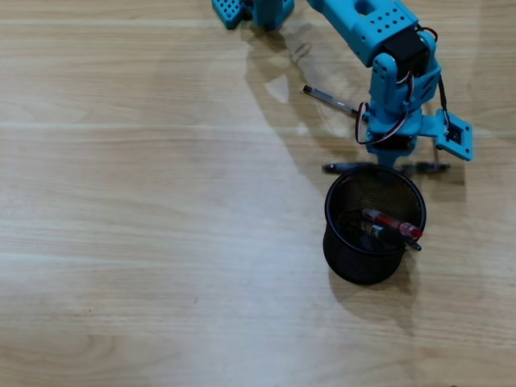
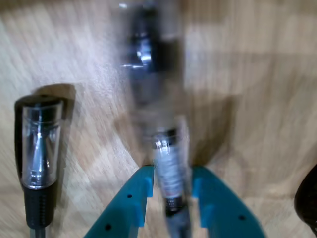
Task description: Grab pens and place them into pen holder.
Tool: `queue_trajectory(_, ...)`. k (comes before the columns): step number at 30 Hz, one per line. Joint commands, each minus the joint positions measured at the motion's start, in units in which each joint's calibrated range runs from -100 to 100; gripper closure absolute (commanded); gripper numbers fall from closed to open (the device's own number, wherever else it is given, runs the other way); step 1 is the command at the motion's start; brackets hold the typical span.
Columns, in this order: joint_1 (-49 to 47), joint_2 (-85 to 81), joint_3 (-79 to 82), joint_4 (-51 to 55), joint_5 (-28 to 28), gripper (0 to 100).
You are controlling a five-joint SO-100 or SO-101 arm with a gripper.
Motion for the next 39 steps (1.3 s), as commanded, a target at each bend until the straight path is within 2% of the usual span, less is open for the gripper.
queue_trajectory(1, 0.96, -1.08, -2.35, 0.65, -0.25, 97)
queue_trajectory(15, 0.14, -4.22, -7.15, 0.83, -0.41, 98)
queue_trajectory(23, 1.14, -16.37, -7.51, 0.93, -0.46, 98)
queue_trajectory(32, 6.45, -34.88, -7.87, 0.56, -0.67, 98)
queue_trajectory(36, 9.19, -42.01, -7.96, -0.26, -4.33, 98)
queue_trajectory(39, 9.83, -43.71, -7.87, -6.27, -5.38, 98)
